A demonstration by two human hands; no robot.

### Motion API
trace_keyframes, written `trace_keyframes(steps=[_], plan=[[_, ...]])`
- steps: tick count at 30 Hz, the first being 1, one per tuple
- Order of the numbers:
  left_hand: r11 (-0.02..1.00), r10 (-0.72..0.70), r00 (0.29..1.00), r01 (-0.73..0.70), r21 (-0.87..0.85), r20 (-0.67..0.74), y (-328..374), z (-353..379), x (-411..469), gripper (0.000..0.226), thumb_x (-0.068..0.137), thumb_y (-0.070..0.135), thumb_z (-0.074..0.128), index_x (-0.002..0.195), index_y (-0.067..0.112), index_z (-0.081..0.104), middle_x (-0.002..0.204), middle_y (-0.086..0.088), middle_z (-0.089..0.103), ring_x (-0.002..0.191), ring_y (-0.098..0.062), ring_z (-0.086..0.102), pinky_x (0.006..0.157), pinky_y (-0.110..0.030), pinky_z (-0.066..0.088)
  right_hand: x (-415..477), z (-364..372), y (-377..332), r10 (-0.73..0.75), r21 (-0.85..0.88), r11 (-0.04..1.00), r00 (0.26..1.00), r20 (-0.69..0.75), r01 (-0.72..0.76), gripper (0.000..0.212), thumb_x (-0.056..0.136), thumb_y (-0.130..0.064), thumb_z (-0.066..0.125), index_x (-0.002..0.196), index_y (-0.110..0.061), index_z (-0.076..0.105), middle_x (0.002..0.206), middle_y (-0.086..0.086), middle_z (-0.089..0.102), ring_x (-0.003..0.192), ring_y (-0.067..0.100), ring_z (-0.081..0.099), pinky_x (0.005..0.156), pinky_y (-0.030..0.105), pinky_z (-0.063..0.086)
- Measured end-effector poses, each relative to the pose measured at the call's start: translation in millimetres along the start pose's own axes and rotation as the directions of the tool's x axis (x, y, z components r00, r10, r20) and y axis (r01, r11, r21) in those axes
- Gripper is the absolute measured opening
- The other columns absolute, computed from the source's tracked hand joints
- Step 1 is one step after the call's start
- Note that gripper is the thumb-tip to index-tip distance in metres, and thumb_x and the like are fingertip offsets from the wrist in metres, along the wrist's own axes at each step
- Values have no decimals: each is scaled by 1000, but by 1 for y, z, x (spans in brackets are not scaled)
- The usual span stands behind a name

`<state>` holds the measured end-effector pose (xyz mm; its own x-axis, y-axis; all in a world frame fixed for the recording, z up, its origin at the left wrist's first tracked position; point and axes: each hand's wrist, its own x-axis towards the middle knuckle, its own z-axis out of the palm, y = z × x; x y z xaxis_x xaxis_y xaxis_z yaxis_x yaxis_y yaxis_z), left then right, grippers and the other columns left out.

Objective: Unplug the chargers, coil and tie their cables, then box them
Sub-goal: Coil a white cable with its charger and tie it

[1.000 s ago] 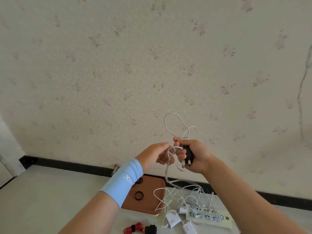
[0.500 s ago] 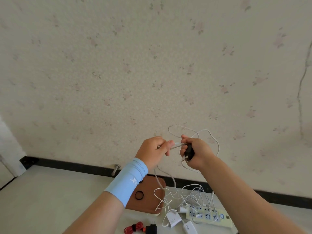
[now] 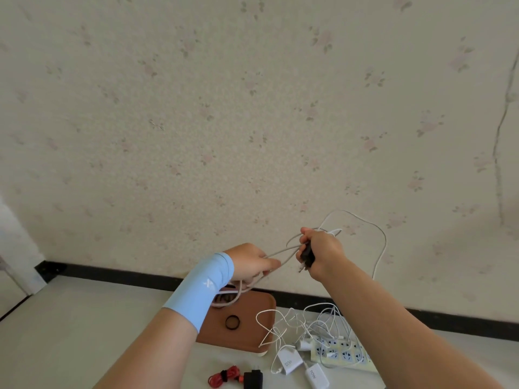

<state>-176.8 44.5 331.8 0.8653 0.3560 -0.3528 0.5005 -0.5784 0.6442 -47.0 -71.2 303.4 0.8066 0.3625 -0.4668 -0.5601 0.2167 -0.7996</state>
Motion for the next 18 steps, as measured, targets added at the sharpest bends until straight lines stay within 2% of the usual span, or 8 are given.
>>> trace_keyframes(steps=[3,5,8,9,11,13,15,18], plan=[[799,58,997,-21,-601,41,-4,-3,-5,21,95,28,62,85,10,57,55,5,33,45,-9,28,48,-23,38,5,-4,-4,-15,16,1000,1000,-10,15,22,101,1,44,108,-1,64,73,7,51,52,15,40,45,24,40],[747,76,985,44,-663,152,-14,-2,-3,15,94,23,64,90,9,57,56,5,35,45,-8,33,76,-34,52,8,-7,-7,-22,13,1000,1000,-19,22,23,100,2,43,109,0,65,73,8,51,52,15,40,47,24,40],[872,43,975,70,-485,218,-30,4,4,13,94,23,63,96,11,61,58,5,44,49,-8,44,104,-55,41,12,-8,-2,-1,-24,1000,999,-37,0,24,101,0,43,110,0,65,72,8,52,52,15,41,48,25,41],[891,15,989,54,-452,147,-32,6,7,15,92,24,64,99,11,63,60,3,47,52,-11,46,100,-55,46,12,-7,-1,6,-26,1000,999,-42,-7,24,101,-1,43,111,0,65,73,8,52,52,15,41,48,25,41],[898,-20,997,-13,-441,-70,-29,4,8,19,92,24,66,109,15,63,63,-2,49,57,-15,48,71,-39,60,13,-8,-1,15,-18,1000,999,-52,-16,24,102,-1,43,110,0,66,74,8,53,53,15,42,44,23,41],[914,7,976,-96,-395,-219,-26,2,9,24,94,24,63,118,23,60,68,-3,52,59,-16,49,54,-25,52,14,-8,-3,27,-13,1000,998,-50,-28,24,102,-1,44,108,0,67,76,9,54,53,15,43,41,21,41],[967,31,983,-76,-244,-182,-24,4,7,27,98,30,55,125,32,56,72,-1,55,61,-16,47,53,-24,46,15,-7,-4,45,-11,999,999,-25,-45,22,102,-2,46,108,1,67,76,9,55,52,15,43,40,20,42],[991,-39,999,39,130,-7,-16,14,2,36,102,38,42,114,16,67,68,2,50,61,-15,45,65,-27,41,14,-5,-3,90,-18,996,995,52,-89,18,102,-5,49,106,0,67,71,8,54,51,14,42,39,20,41]])
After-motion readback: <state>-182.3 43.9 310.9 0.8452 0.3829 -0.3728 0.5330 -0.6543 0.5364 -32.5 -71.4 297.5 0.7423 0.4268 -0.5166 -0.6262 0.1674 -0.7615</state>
